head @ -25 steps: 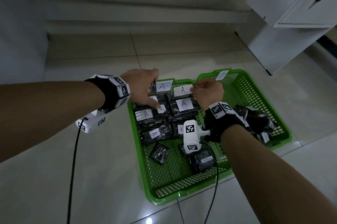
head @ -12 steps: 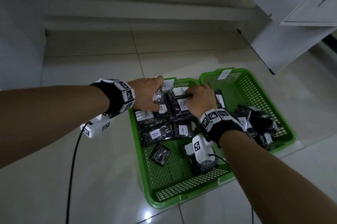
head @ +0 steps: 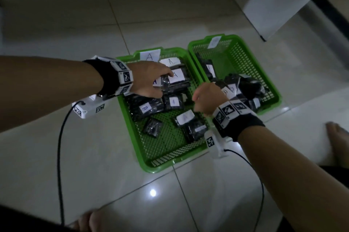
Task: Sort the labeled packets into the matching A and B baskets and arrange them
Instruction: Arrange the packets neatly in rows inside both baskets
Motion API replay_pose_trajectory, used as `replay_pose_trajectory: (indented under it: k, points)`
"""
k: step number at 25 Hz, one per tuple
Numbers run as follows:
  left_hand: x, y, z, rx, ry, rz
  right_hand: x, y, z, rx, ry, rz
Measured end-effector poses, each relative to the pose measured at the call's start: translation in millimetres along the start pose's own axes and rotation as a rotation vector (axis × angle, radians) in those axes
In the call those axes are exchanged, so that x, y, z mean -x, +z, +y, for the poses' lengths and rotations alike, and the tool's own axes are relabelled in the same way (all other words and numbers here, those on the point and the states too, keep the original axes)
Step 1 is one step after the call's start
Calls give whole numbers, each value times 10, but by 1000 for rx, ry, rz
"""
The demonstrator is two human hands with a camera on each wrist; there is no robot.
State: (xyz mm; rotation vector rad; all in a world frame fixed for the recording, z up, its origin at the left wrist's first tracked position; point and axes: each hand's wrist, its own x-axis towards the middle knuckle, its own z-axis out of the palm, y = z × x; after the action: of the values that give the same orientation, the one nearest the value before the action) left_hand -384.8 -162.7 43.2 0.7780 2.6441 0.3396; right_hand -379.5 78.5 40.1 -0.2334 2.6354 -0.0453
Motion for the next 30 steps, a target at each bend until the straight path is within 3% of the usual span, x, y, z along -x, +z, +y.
replay_pose_trajectory:
  k: [3,5,8,11,15,16,19,21,25,30]
  points:
    - [-37,50,138,10,-2,7,48,73,-143,71,9,-228]
    - [-31,10,120,155,-29,85,13,140,-147,119,31,-235]
    - [53,-133,-55,285,-116,218,-51,146,-92,135,10,-125]
    - [105,-222,-226,344,-256,289,-37,115,-42,70,-94,-221]
    - [140,-330,-277,433,-384,354,-53,179,-67,49,-97,-246]
    - [161,-347,-262,359,-363,331,-58,192,-74,37,-95,-237]
    - [241,-294,-161,-17,-291,55,-46,208,-90,-45,-53,-227]
    - [246,-184,-137,-218,-236,-48,-46,207,-122,-124,-12,-214]
    - [198,-101,-167,-143,-104,2,-56,186,-190,-218,50,-290]
    - [205,20,-175,-145,-60,-68,13,40,-134,-312,68,-376]
